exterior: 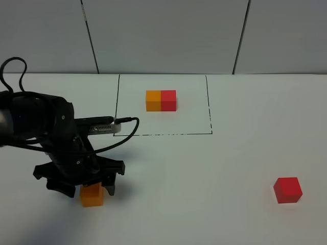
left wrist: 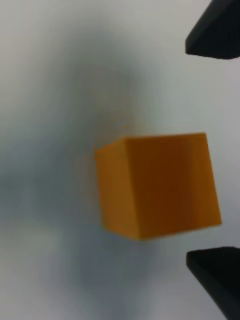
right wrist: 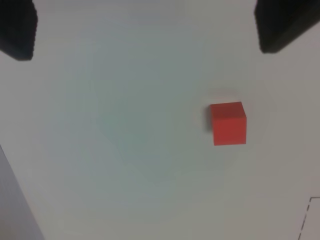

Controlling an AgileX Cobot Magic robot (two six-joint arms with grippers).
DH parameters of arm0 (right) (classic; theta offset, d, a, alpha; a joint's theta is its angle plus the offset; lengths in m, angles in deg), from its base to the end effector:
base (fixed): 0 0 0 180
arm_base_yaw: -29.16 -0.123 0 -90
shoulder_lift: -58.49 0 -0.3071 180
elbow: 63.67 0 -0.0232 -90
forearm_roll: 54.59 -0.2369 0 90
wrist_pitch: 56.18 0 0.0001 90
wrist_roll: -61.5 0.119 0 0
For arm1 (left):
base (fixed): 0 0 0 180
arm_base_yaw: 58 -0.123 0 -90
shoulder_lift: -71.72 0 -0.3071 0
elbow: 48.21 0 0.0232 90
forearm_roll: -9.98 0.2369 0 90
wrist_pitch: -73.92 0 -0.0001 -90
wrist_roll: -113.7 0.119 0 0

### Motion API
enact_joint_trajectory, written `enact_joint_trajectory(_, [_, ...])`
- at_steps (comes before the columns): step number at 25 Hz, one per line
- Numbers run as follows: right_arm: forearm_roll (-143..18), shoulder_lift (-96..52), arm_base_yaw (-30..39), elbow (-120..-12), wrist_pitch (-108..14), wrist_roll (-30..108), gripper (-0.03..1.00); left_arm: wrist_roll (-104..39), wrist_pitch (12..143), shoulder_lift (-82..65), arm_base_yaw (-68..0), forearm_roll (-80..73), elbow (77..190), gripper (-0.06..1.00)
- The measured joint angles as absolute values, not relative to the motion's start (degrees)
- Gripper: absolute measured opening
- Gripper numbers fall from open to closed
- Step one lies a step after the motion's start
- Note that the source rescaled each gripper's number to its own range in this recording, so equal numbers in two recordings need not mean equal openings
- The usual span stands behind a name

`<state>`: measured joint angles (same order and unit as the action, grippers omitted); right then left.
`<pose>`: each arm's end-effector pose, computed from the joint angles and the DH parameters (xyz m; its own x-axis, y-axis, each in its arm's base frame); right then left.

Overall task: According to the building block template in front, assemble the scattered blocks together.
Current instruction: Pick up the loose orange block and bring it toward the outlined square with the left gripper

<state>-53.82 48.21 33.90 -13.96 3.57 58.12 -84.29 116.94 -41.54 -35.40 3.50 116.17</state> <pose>-0.0055 -0.0009 0.2573 -0.4994 -0.0245 -0.8660 0.0600 0.9962 -0.0628 0.3078 -0.1381 0.1571 -0.9946 -0.0034 -0.1034 0.0097 0.9920 -0.1260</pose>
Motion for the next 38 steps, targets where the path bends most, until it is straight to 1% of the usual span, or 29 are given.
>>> enact_joint_trajectory(10, [-53.82,48.21,33.9,-13.96,3.57,58.12,0.75,-85.52,116.29,-43.89,-34.97,3.79,116.24,0.75])
enact_joint_trajectory(20, [-53.82,48.21,33.9,-13.96,3.57,58.12,0.75,-87.12,115.03,-44.91,-34.97,6.3,116.24,0.73])
enact_joint_trajectory(38, [-53.82,48.21,33.9,-13.96,3.57,58.12,0.75,-87.22,113.93,-49.62,-34.97,6.49,116.64,0.72])
